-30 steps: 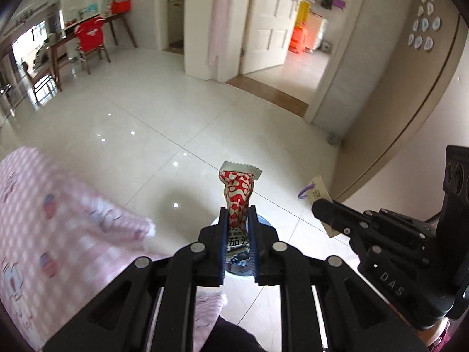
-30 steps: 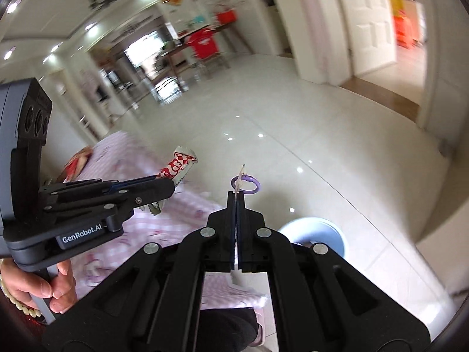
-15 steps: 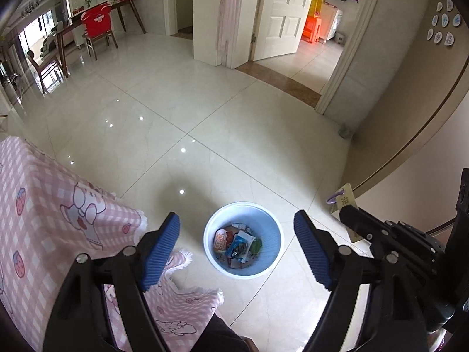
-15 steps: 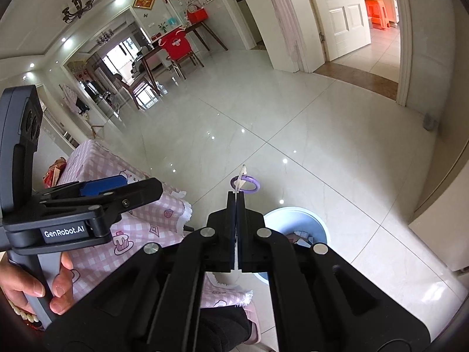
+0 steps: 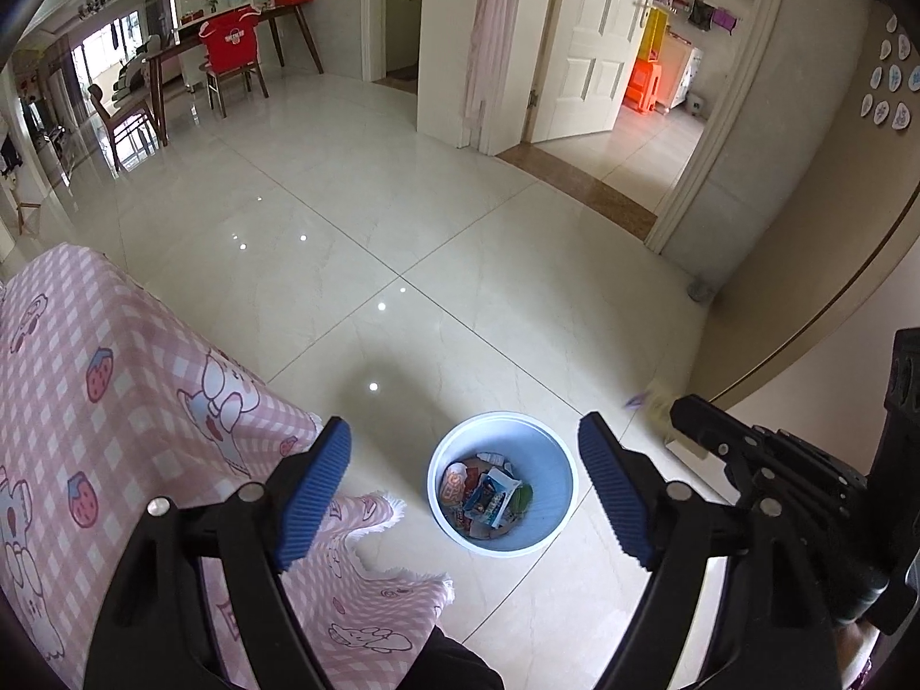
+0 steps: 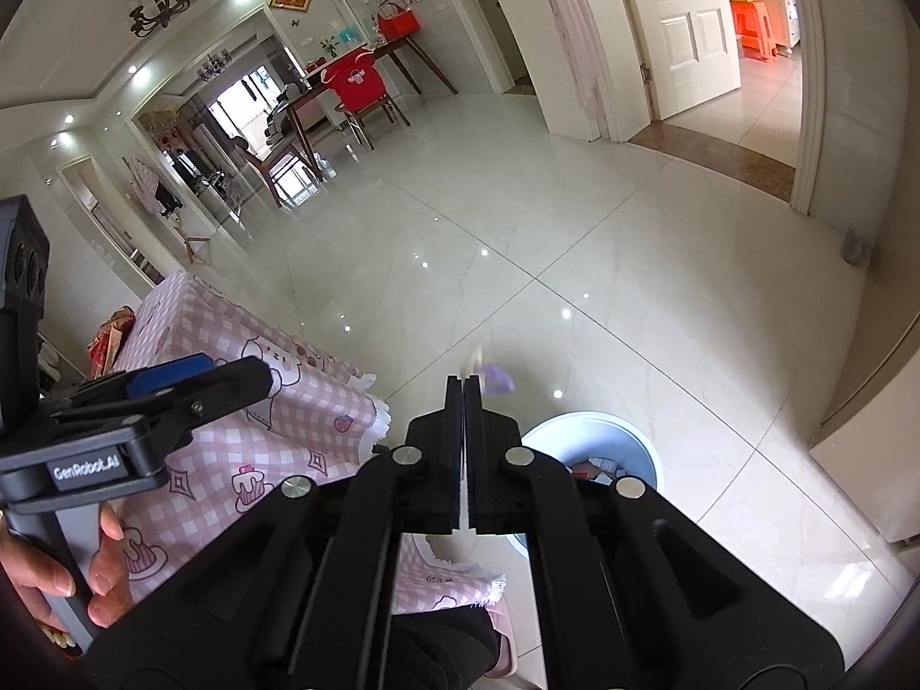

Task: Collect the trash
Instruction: 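Carry the red-white wrapper and beige stick over the wastebasket and open both tools, then move both open tools back over the table toward the remaining trash, then grasp the black snack bag with the left tool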

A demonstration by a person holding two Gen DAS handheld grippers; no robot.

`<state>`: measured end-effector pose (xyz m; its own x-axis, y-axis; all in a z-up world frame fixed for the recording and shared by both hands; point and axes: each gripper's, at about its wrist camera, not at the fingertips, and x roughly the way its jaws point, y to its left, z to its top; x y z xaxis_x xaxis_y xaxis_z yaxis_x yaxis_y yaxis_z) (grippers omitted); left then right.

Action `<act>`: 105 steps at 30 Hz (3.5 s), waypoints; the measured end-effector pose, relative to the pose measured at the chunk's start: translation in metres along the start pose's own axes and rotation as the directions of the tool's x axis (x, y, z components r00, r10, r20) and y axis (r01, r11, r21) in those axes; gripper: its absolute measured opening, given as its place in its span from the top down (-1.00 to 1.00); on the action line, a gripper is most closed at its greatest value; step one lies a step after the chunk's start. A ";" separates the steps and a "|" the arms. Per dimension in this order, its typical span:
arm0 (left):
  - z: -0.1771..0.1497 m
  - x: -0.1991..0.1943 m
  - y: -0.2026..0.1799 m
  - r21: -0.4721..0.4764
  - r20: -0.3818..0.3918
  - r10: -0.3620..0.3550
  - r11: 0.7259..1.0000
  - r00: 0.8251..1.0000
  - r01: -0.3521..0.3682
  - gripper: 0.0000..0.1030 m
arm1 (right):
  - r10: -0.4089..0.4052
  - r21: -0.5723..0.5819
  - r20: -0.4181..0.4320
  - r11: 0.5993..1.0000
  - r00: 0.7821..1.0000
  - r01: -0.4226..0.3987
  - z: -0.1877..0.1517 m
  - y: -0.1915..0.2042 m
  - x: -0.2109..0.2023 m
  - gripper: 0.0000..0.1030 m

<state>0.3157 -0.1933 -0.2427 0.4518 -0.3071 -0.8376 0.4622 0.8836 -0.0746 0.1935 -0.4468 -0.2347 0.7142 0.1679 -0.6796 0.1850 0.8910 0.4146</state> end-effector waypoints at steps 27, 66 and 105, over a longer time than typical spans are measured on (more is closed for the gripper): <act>-0.051 -0.117 0.108 -0.154 0.152 0.085 0.986 0.985 -0.061 -0.57 | 0.132 -0.189 0.042 0.974 0.990 -0.122 -0.009 0.147 -0.027 -0.08; -0.155 -0.169 0.364 -0.349 0.057 0.416 0.860 0.908 -0.372 -0.64 | 0.222 -0.495 -0.202 0.817 0.954 -0.295 -0.066 0.397 0.071 -0.43; -0.113 -0.131 0.404 -0.311 0.051 0.357 0.893 0.933 -0.325 0.47 | 0.201 -0.525 -0.274 0.788 0.940 -0.322 -0.059 0.455 0.139 -0.49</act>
<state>0.3571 0.2442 -0.2243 0.6253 0.0110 -0.7803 0.0288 0.9989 0.0371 0.3371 0.0069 -0.1755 0.5236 0.4529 -0.7216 -0.4385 0.8695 0.2275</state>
